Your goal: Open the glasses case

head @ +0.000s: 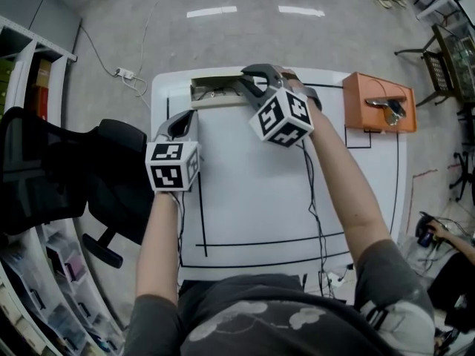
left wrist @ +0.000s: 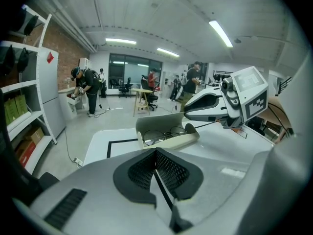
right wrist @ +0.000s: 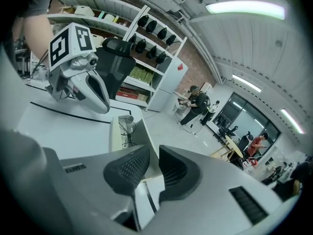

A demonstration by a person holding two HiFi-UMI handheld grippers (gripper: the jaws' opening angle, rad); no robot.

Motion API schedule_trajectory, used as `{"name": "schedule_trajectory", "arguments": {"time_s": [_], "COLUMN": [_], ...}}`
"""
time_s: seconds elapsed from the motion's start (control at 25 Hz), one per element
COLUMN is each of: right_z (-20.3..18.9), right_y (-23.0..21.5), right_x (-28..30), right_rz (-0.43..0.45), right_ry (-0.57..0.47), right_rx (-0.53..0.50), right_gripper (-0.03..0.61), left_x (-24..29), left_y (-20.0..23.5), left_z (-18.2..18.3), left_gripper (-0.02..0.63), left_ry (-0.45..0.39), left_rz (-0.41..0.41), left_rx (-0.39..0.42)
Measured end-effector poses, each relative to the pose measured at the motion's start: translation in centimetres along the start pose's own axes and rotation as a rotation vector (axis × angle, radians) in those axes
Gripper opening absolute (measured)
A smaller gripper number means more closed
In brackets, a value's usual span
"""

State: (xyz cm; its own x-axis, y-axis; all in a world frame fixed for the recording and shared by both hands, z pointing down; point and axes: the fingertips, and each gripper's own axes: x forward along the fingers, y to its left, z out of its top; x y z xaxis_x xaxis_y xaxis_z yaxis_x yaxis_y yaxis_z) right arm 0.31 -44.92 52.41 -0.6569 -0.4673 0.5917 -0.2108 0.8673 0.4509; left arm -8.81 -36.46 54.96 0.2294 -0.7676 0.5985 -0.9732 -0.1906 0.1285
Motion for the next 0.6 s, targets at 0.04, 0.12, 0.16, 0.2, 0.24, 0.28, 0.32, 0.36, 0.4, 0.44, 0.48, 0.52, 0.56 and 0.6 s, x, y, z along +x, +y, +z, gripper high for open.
{"name": "schedule_trajectory", "arguments": {"time_s": [0.04,0.12,0.16,0.2,0.24,0.28,0.32,0.36,0.4,0.44,0.48,0.52,0.56,0.6], "right_z": [0.0,0.0,-0.1,-0.1,-0.2,-0.4,-0.6,-0.7,-0.8,-0.8,-0.7,-0.5,-0.4,-0.2], "right_y": [-0.4,-1.0,-1.2,-1.3,-1.4,-1.4,-1.5,-1.6,-1.7,-1.9,-1.9,-2.0,-2.0,-1.9], "right_x": [0.1,0.3,0.3,0.4,0.4,0.4,0.4,0.4,0.2,0.1,-0.1,-0.3,-0.6,-0.8], "right_rz": [-0.016,-0.046,-0.057,-0.064,-0.069,-0.073,-0.077,-0.083,-0.089,-0.094,-0.097,-0.099,-0.100,-0.100], "right_ry": [-0.001,0.005,0.010,0.014,0.018,0.022,0.025,0.027,0.026,0.024,0.023,0.023,0.025,0.027], "right_rx": [0.005,0.015,0.020,0.027,0.034,0.041,0.052,0.067,0.086,0.105,0.121,0.132,0.138,0.145], "right_gripper": [0.060,0.060,0.063,0.068,0.075,0.088,0.103,0.118,0.127,0.131,0.134,0.138,0.141,0.143], "left_x": [-0.1,-0.3,-0.4,-0.5,-0.5,-0.6,-0.5,-0.5,-0.5,-0.5,-0.6,-0.7,-0.9,-1.0], "left_y": [0.1,0.4,0.5,0.5,0.5,0.4,0.4,0.4,0.3,0.3,0.2,0.2,0.1,0.0], "left_z": [0.1,0.2,0.2,0.1,0.1,0.2,0.2,0.3,0.4,0.4,0.5,0.4,0.4,0.4], "left_gripper": [0.001,0.000,0.002,0.001,0.001,0.002,0.001,0.002,0.000,0.001,0.002,0.001,0.001,0.002], "left_ry": [-0.002,-0.004,-0.003,-0.002,-0.003,-0.004,-0.007,-0.009,-0.012,-0.013,-0.014,-0.014,-0.014,-0.015], "left_rz": [0.000,0.002,0.002,0.002,0.002,0.001,0.000,0.000,-0.001,-0.003,-0.006,-0.010,-0.016,-0.021], "left_rx": [0.000,-0.005,-0.009,-0.013,-0.014,-0.013,-0.010,-0.008,-0.007,-0.008,-0.009,-0.010,-0.009,-0.008]}}
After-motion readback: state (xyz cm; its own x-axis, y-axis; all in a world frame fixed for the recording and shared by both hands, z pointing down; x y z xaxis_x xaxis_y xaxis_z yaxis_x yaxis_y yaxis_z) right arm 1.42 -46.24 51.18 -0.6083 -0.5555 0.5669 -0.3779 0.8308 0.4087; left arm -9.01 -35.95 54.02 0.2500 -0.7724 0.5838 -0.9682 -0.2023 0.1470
